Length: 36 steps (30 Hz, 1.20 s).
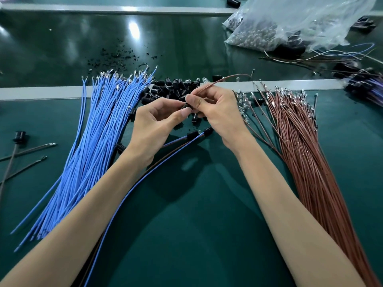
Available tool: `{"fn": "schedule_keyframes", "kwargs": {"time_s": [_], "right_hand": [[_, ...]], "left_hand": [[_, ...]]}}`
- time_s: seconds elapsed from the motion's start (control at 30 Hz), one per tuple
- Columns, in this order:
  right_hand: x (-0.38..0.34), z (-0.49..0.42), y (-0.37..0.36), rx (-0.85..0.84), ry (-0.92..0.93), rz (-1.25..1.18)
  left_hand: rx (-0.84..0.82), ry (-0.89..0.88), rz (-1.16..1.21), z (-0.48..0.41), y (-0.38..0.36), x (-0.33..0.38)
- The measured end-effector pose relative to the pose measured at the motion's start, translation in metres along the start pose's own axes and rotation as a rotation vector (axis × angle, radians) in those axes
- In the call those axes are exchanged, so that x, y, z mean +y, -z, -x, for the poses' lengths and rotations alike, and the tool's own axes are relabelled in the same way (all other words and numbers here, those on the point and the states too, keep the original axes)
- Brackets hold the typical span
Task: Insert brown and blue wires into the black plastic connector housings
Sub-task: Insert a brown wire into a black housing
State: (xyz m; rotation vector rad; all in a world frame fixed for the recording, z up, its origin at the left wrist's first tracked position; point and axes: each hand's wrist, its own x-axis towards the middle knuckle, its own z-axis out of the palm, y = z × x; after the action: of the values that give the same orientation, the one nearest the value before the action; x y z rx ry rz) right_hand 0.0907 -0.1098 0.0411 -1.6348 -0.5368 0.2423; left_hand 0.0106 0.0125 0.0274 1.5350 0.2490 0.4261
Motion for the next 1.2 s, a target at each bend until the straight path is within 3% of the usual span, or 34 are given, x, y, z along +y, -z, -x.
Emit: {"fn": "schedule_keyframes", "kwargs": {"time_s": [0.3,0.53,0.93,1.1,1.2], "right_hand": [[-0.004,-0.001,0.009,-0.127,-0.065,-0.107],[-0.001,-0.001,0.003,0.075,0.038,-0.096],[-0.005,0.004,-0.002,-0.009,0.091,0.067],[-0.006,-0.002,0.005,0.02,-0.105,-0.262],[-0.002,-0.003,0.004,0.026,-0.032,0.005]], "left_hand": [[0.031,-0.011,-0.02,-0.001,0.003,-0.003],[0.022,-0.069,-0.103,0.0,0.004,-0.002],[-0.049,-0.072,-0.224,0.001,0.005,0.003],[-0.032,-0.046,-0.224,-0.002,0.01,0.003],[-0.058,-0.061,-0.293,-0.003,0.01,0.003]]}}
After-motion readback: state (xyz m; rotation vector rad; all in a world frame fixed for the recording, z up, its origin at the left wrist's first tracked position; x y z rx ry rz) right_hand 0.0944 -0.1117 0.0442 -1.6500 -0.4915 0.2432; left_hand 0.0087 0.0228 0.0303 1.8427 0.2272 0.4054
